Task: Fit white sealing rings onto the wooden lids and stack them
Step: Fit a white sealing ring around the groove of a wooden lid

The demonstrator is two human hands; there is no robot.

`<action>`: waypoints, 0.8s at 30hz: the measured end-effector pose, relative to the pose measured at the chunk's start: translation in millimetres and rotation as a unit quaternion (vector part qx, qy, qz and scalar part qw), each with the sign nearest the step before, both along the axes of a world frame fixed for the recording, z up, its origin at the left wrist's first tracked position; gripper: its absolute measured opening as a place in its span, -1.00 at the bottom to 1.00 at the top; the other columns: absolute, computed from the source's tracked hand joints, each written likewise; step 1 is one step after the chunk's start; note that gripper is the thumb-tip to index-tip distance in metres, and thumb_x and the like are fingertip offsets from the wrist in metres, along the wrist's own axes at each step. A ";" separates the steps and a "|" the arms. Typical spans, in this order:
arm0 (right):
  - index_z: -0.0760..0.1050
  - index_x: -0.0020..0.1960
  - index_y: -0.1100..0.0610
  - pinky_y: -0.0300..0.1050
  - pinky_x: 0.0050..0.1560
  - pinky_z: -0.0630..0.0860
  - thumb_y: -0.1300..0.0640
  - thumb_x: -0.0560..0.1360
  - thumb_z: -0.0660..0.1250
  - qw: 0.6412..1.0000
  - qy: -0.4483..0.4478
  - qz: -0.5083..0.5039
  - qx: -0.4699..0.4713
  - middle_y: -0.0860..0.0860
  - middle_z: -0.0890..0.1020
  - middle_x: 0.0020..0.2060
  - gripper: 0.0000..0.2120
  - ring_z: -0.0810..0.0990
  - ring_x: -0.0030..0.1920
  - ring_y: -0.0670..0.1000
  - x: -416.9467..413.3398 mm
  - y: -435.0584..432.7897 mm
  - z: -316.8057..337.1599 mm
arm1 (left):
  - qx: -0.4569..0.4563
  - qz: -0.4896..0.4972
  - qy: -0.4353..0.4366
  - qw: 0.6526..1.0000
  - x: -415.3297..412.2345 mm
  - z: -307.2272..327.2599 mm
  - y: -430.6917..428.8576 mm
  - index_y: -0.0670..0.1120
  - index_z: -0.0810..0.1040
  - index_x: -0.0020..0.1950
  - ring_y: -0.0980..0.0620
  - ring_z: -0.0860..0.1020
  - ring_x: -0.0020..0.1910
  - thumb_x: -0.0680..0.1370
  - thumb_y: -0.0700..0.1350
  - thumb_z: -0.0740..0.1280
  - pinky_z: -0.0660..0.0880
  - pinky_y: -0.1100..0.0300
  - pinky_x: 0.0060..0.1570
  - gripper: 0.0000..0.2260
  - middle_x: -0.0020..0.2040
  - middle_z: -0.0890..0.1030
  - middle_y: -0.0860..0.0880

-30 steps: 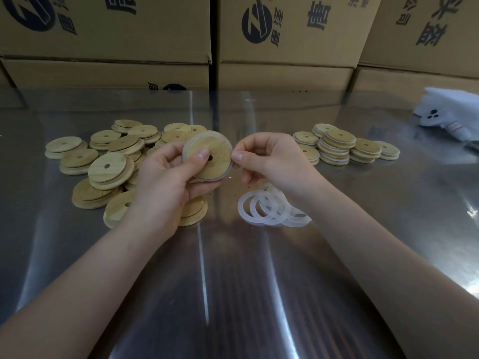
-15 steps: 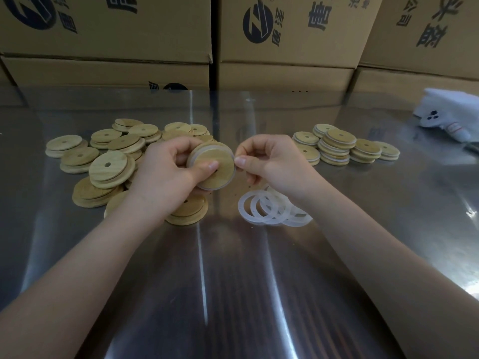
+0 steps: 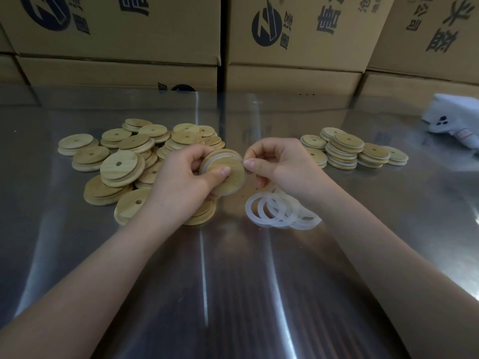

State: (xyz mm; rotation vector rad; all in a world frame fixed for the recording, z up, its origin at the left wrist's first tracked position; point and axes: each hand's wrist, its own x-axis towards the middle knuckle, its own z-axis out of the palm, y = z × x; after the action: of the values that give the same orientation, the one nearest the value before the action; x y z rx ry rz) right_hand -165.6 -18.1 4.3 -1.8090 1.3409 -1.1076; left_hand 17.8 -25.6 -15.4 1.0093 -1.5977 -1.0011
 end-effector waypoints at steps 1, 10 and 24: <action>0.56 -0.22 0.08 -0.23 -0.30 0.51 0.25 0.52 0.37 1.000 -0.001 0.001 -0.001 -0.01 0.60 -0.33 -0.83 0.53 -0.41 -0.08 -0.2 0.3 0.5 | 0.003 0.000 0.008 1.000 -0.3 0.0 0.2 0.01 0.61 -0.05 0.03 0.69 -0.20 0.51 -0.23 0.42 0.66 0.11 -0.26 -0.86 -0.19 0.70 0.03; 0.55 -0.21 0.07 -0.21 -0.24 0.53 0.24 0.53 0.35 1.000 0.011 0.015 -0.013 -0.02 0.58 -0.33 -0.83 0.54 -0.36 -0.09 -0.4 1.0 3.1 | 0.088 0.008 0.139 0.986 -1.2 1.0 0.5 -0.13 0.61 0.03 -0.01 0.70 -0.13 0.53 -0.25 0.39 0.63 0.15 -0.27 -0.90 -0.13 0.72 -0.05; 0.57 -0.19 0.09 -0.23 -0.30 0.50 0.24 0.54 0.36 0.997 -0.067 0.014 0.017 -0.01 0.62 -0.33 -0.86 0.54 -0.40 -0.05 1.1 0.0 -0.2 | 0.115 -0.020 0.186 0.976 0.0 0.6 1.8 -0.16 0.58 0.07 -0.05 0.70 -0.06 0.54 -0.24 0.38 0.63 0.13 -0.23 -0.88 -0.08 0.72 -0.08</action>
State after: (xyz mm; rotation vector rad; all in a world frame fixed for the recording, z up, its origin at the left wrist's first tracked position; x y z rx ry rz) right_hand -164.5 -18.1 4.2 -1.6928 1.2437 -1.1633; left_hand 17.8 -23.8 -14.8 0.8796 -1.2174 -1.3399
